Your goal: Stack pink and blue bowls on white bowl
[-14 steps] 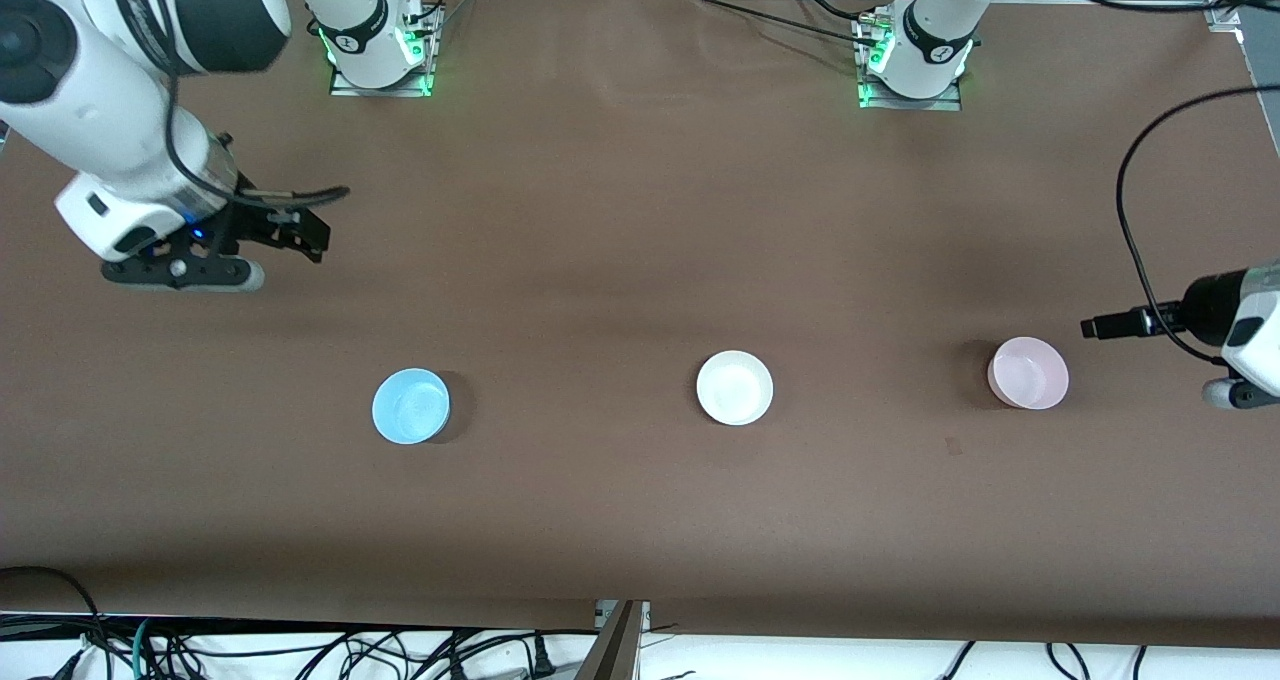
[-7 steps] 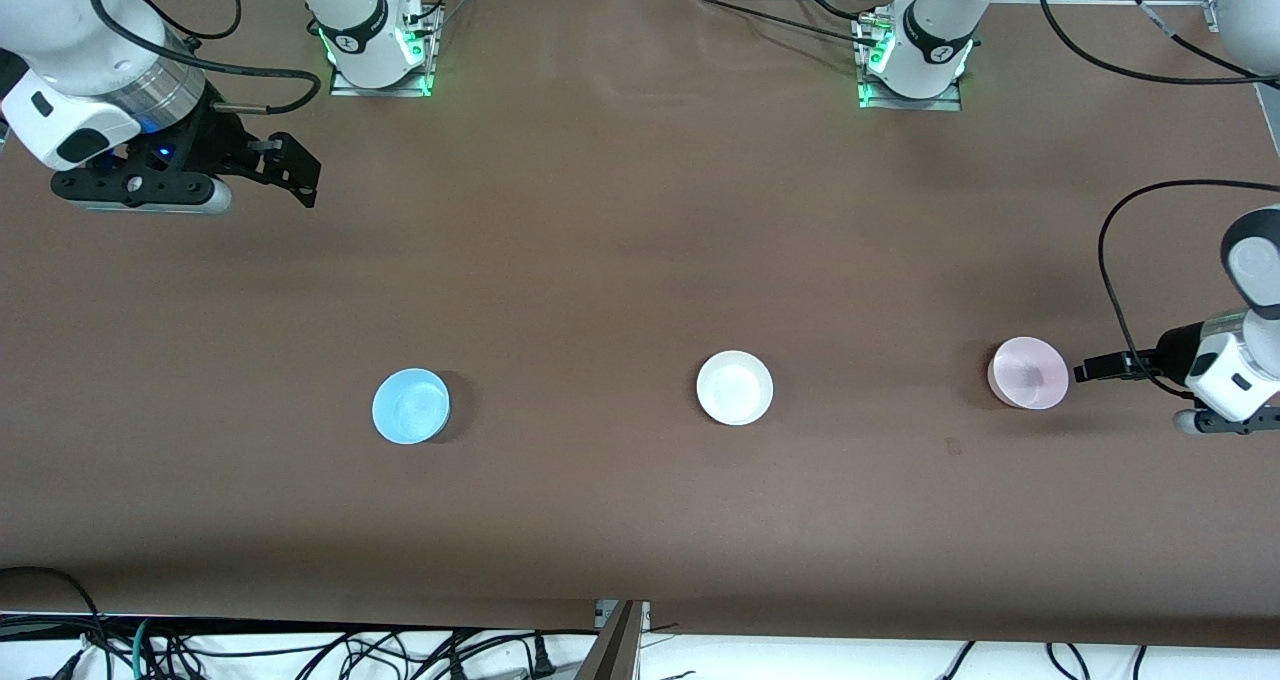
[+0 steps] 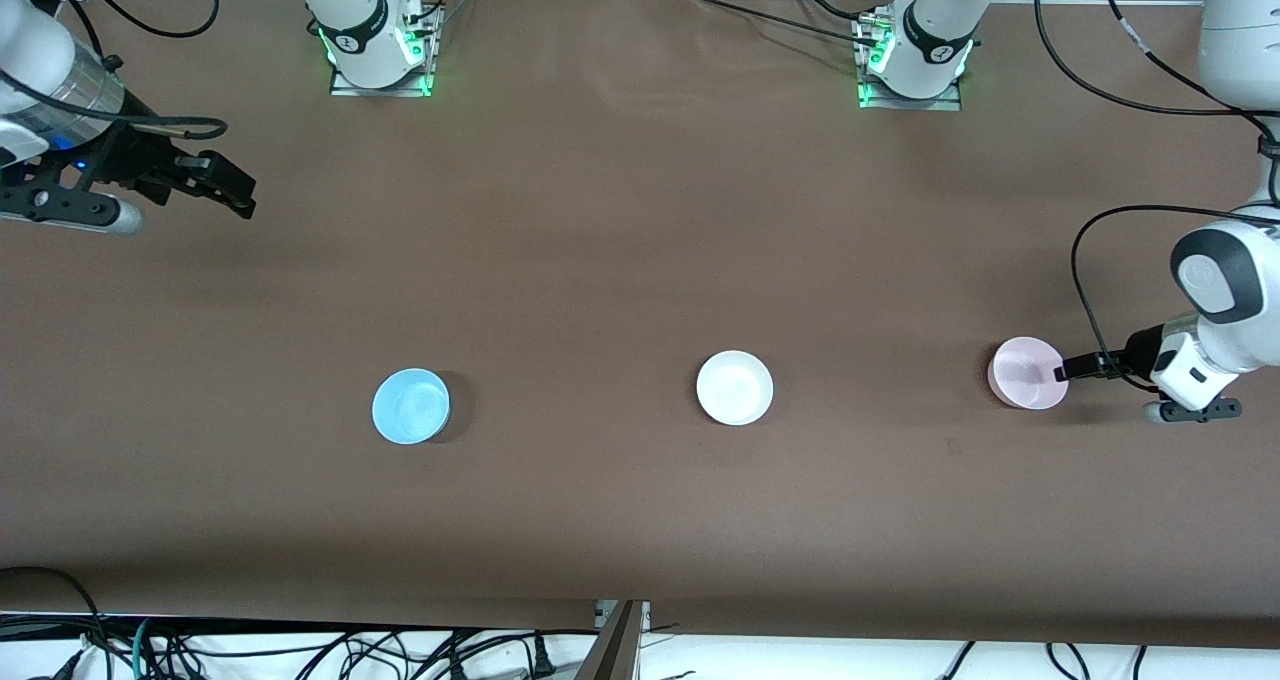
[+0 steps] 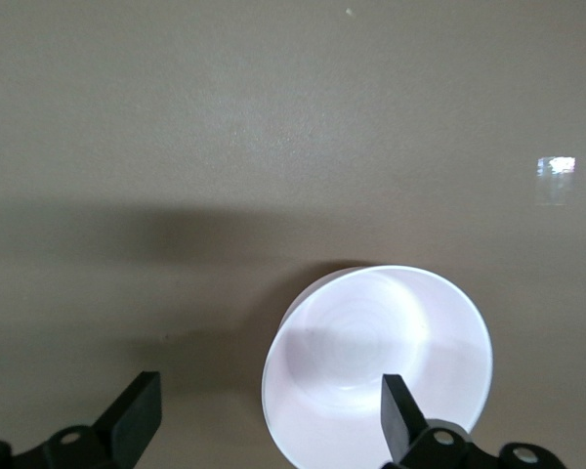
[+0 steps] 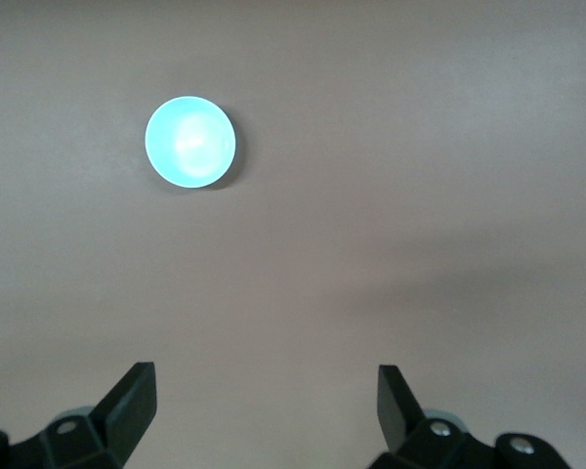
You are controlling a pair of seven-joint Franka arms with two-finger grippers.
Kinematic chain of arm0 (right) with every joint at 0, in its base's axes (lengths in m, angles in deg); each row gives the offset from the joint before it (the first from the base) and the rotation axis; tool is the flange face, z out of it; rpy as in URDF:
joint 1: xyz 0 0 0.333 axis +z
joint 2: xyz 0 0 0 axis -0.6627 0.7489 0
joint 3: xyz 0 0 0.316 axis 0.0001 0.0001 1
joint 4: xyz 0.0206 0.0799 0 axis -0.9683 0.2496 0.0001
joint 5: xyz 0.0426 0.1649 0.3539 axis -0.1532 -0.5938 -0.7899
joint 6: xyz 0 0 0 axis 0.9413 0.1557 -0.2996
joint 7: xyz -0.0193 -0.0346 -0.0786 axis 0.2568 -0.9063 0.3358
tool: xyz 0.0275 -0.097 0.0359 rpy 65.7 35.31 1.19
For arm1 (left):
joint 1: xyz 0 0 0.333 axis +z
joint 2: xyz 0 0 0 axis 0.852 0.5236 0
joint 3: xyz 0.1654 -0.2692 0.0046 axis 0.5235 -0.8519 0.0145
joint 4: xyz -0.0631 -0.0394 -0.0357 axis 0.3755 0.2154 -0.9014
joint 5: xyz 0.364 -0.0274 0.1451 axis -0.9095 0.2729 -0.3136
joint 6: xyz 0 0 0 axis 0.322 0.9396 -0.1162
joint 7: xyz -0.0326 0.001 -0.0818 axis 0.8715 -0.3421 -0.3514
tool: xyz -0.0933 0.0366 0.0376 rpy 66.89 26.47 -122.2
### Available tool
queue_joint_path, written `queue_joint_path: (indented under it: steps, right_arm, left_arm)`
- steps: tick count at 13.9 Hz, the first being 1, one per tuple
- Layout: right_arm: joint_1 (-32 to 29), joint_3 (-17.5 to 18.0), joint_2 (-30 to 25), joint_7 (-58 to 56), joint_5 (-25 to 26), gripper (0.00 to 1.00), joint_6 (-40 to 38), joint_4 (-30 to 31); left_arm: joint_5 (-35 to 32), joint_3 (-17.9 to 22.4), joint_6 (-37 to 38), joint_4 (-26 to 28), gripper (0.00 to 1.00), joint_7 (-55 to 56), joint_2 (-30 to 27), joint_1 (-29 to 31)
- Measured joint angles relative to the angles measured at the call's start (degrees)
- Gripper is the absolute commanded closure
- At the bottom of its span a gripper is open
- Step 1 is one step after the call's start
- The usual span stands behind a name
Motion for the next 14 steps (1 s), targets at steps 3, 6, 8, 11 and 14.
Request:
queue_joint_path:
  steps: [3,6,8,11,14]
  right_arm:
    - [-5.02,3.91,0.58,0.00,0.00,0.00,1.07,0.02]
    - [-5.12,4.43,1.62,0.00,-0.03,0.00,2.76,0.03]
    - [-4.52,5.15,2.13,0.00,-0.13,0.00,5.25,0.03]
    - [-2.03,5.94,2.69,0.06,-0.12,0.00,7.09,0.03]
    - [-1.83,5.87,2.75,0.06,-0.12,0.00,7.16,0.03]
  left_arm:
    - [0.02,-0.14,-1.24,1.07,0.45,-0.06,0.30,-0.06]
    - [0.02,-0.17,-1.25,1.13,0.63,-0.07,0.31,-0.22]
    - [0.02,-0.20,-1.25,1.21,0.73,-0.07,0.40,-0.27]
    - [0.03,-0.20,-1.29,1.23,0.90,-0.12,0.89,-0.27]
    - [0.08,-0.20,-1.41,1.22,1.00,-0.34,1.27,-0.27]
